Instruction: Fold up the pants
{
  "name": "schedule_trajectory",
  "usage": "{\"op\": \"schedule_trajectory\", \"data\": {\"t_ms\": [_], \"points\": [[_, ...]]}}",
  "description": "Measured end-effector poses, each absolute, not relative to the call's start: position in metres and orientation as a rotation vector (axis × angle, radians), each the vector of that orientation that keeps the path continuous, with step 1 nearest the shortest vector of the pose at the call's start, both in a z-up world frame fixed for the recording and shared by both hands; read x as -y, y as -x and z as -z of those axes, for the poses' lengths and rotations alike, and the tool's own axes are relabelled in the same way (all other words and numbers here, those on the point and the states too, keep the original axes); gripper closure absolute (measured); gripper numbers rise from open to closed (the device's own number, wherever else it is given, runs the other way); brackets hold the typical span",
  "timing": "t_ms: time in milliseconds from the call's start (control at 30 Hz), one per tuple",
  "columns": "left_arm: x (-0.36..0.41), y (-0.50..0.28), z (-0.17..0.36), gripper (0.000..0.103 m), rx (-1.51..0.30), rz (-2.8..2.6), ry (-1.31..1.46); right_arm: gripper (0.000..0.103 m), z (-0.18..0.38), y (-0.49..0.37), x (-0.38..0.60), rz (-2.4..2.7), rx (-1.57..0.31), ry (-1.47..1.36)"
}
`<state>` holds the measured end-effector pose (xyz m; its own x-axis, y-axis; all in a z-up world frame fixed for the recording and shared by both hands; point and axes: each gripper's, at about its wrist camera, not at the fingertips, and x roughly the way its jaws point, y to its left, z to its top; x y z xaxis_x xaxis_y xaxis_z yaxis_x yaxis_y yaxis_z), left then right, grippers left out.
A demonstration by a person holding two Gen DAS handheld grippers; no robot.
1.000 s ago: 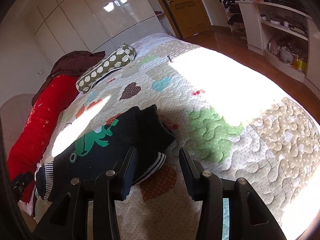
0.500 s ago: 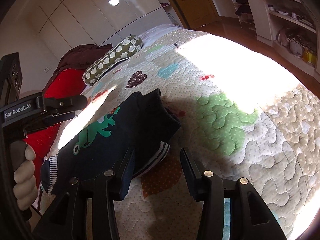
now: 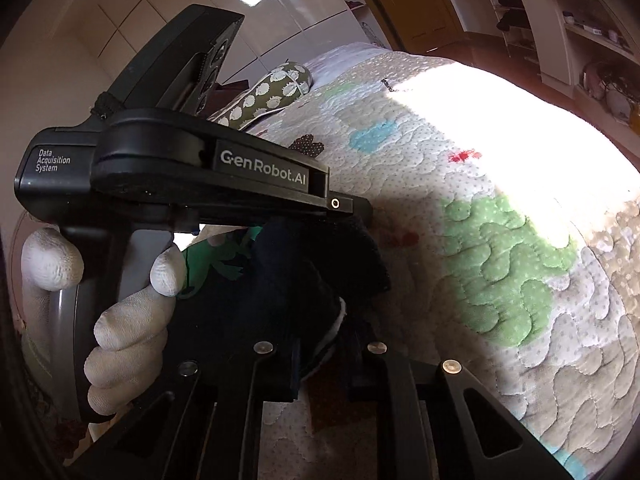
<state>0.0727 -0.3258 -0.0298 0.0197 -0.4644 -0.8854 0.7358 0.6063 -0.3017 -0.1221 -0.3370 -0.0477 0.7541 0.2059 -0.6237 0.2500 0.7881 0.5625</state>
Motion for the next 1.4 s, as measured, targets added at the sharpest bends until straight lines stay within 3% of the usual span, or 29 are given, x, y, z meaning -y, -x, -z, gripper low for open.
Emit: {"op": "schedule_trajectory", "data": {"t_ms": [300, 433, 567, 733, 933, 1200, 1400], "points": [[0.186, -0.082, -0.022, 0.091, -1.061, 0.791, 0.017, 0.089, 0.002, 0.095, 0.286, -0.128, -0.71, -0.501], [0.11, -0.089, -0.012, 0.066, -1.064, 0.66, 0.187, 0.086, 0.004, 0.071, 0.237, -0.251, -0.762, -0.422], [0.045, -0.079, -0.01, 0.062, -1.051, 0.562, 0.316, 0.079, 0.024, 0.059, 0.189, -0.373, -0.883, -0.359], [-0.001, -0.035, -0.024, 0.049, -0.948, 0.391, 0.223, 0.077, 0.0, 0.08, 0.181, -0.419, -0.854, -0.324], [-0.026, -0.004, -0.012, 0.048, -0.927, 0.247, 0.178, 0.076, -0.025, 0.059, 0.197, -0.25, -0.837, -0.287], [-0.049, 0.021, -0.01, 0.047, -0.917, 0.15, 0.186, 0.079, 0.03, 0.001, 0.178, -0.247, -1.01, -0.376], [-0.066, 0.023, -0.006, 0.046, -0.902, 0.11, 0.224, 0.077, -0.006, 0.026, 0.179, -0.258, -0.911, -0.354]]}}
